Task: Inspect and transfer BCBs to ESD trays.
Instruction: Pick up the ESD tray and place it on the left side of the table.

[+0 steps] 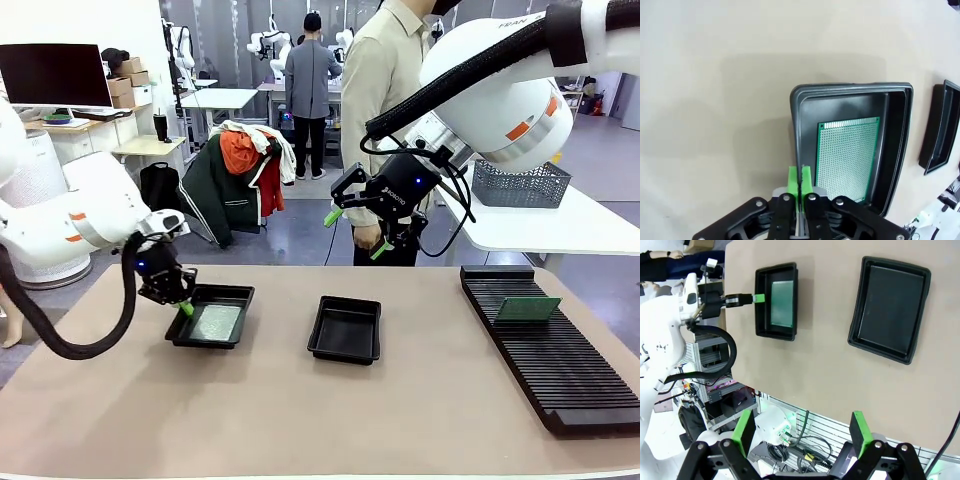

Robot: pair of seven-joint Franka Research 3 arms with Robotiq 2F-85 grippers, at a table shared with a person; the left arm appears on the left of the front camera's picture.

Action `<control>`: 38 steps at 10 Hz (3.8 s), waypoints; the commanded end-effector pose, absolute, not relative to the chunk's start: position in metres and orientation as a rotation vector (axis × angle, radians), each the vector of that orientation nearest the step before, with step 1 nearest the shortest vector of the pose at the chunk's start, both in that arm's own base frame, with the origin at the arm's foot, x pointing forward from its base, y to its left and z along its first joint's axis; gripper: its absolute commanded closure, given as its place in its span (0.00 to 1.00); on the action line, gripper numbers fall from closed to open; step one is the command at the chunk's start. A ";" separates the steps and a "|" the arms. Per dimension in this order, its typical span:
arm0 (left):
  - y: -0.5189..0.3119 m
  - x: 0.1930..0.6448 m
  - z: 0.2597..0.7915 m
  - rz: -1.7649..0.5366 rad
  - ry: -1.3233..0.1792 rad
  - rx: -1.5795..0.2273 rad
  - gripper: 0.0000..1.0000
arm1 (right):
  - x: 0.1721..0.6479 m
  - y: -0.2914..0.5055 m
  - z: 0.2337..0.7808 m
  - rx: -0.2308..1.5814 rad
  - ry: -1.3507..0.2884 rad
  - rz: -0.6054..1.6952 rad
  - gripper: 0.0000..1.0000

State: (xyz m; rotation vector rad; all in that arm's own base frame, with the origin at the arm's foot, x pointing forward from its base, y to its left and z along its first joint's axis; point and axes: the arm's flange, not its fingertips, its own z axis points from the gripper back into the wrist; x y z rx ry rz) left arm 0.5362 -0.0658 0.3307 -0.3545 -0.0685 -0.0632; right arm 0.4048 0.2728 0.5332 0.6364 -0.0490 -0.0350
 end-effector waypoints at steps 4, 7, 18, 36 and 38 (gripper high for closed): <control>0.025 0.515 0.327 -0.055 -0.078 -0.408 0.97 | 0.407 0.273 0.532 0.630 -0.051 -0.036 0.00; 0.072 0.505 0.319 -0.051 -0.097 -0.424 0.97 | 0.407 0.273 0.532 0.630 -0.051 -0.036 0.00; 0.095 0.490 0.297 -0.034 -0.138 -0.431 0.97 | 0.407 0.273 0.532 0.630 -0.051 -0.036 0.00; 0.043 0.476 0.416 -0.071 -0.061 -0.098 0.25 | 0.407 0.273 0.532 0.630 -0.051 -0.036 0.00; 0.033 0.473 0.433 -0.099 -0.053 -0.060 0.25 | 0.407 0.273 0.532 0.630 -0.051 -0.036 0.00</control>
